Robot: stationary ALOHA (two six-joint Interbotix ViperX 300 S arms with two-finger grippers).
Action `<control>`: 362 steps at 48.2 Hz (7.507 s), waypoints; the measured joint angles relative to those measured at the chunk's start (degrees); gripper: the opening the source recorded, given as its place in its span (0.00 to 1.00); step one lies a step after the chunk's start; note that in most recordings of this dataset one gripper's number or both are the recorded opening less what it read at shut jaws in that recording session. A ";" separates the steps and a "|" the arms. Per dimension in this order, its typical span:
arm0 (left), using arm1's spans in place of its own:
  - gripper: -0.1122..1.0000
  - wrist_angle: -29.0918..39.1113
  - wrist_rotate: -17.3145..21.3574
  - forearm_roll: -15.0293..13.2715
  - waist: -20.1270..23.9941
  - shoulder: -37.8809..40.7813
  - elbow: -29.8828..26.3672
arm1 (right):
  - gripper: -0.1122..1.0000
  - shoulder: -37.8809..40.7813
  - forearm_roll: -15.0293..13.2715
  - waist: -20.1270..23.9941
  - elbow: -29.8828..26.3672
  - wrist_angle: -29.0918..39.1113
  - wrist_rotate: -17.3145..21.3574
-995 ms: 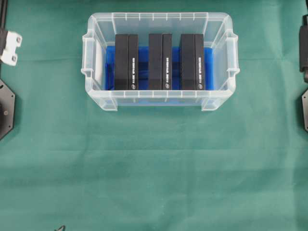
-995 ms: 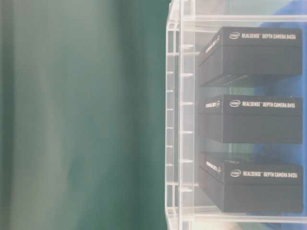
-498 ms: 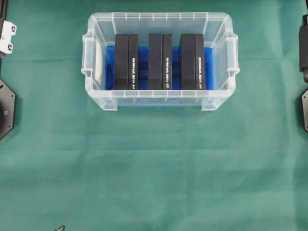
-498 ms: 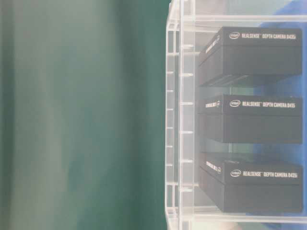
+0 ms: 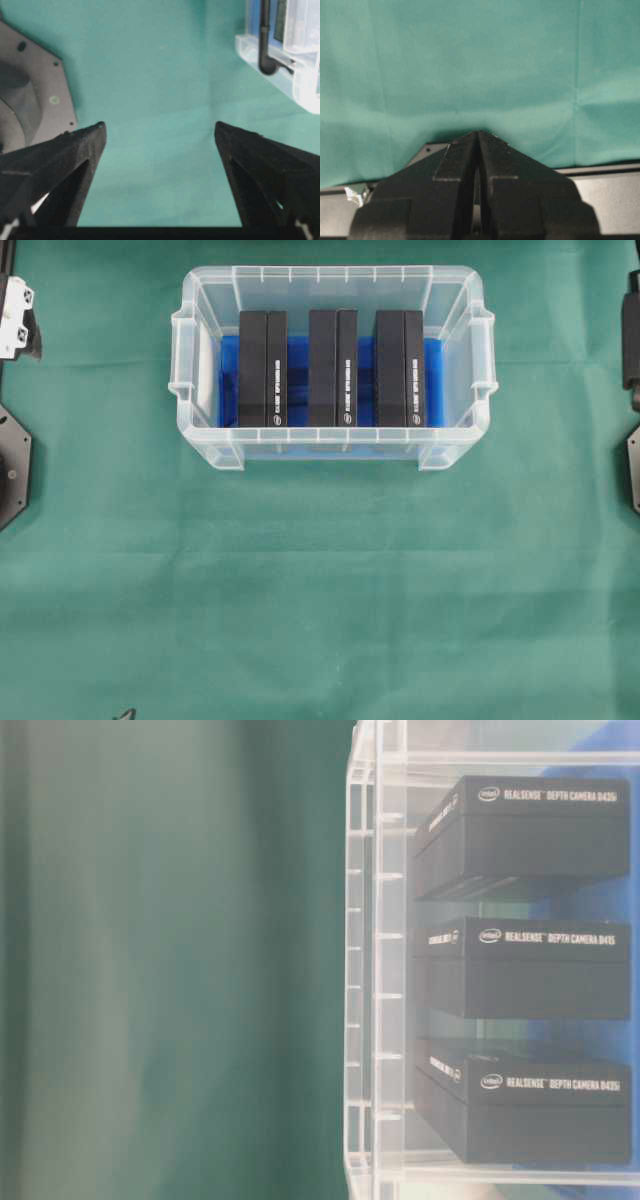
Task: Take the box out of the case with the left arm.
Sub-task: 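Move the open left gripper over the middle black box pair, then lower the left gripper around the middle black boxes and close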
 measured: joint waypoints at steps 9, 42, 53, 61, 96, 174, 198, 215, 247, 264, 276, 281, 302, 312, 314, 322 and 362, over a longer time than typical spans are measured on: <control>0.89 0.00 -0.26 0.00 0.00 0.09 -0.09 | 0.12 0.00 0.00 0.00 0.00 0.00 0.09; 0.89 -1.41 -0.79 -0.09 0.00 17.23 -11.51 | 0.12 0.00 0.00 0.00 0.00 0.09 0.00; 0.89 -2.11 -1.14 -0.09 -0.88 25.75 -19.78 | 0.12 0.00 -0.26 0.00 0.00 0.00 0.00; 0.89 -2.20 -1.58 -0.09 -2.46 32.34 -26.46 | 0.12 -0.18 -1.23 0.09 0.00 0.00 0.09; 0.89 -3.25 -4.48 -0.18 -7.38 54.58 -50.54 | 0.12 -0.26 -1.85 0.00 0.00 0.00 0.09; 0.89 -2.81 -4.39 -0.09 -7.73 59.24 -55.90 | 0.12 -0.26 -1.93 0.00 0.00 -0.18 -0.09; 0.89 -3.25 -4.13 0.18 -7.82 60.56 -55.02 | 0.12 -0.26 -1.93 0.00 -0.09 -0.18 -0.09; 0.89 -8.17 -4.22 0.26 -7.82 60.73 -49.39 | 0.12 -0.26 -1.93 0.00 0.00 -0.18 0.00; 0.89 -14.06 -4.75 0.53 -7.65 60.73 -41.92 | 0.12 -0.18 -1.85 0.00 0.00 -0.88 0.00; 0.89 -16.00 -4.92 0.62 -7.38 60.82 -40.08 | 0.12 -0.18 -1.93 0.00 -0.09 -0.88 0.00; 0.89 -17.84 -4.92 0.62 -7.03 60.64 -38.32 | 0.12 -0.18 -1.93 0.00 0.00 -1.67 -0.09; 0.89 -19.07 -5.01 0.70 -7.03 60.64 -37.18 | 0.12 -0.18 -1.85 0.00 0.00 -2.20 0.00; 0.89 -21.62 -4.92 0.70 -6.77 60.56 -34.72 | 0.12 0.00 -1.85 0.00 0.00 -3.69 0.00; 0.89 -21.71 -4.92 0.70 -6.68 60.64 -34.28 | 0.12 0.26 -1.85 0.00 0.00 -4.22 0.00; 0.89 -21.80 -4.92 0.70 -6.77 60.56 -34.28 | 0.12 0.18 -1.85 0.00 -0.09 -4.22 -0.09; 0.89 -21.97 -5.01 0.70 -6.77 60.56 -34.28 | 0.12 0.26 -1.85 0.00 0.00 -4.31 0.00; 0.67 -22.15 -6.86 0.18 -6.59 60.56 -34.28 | 0.12 0.26 -3.34 0.00 -0.09 -4.31 -0.09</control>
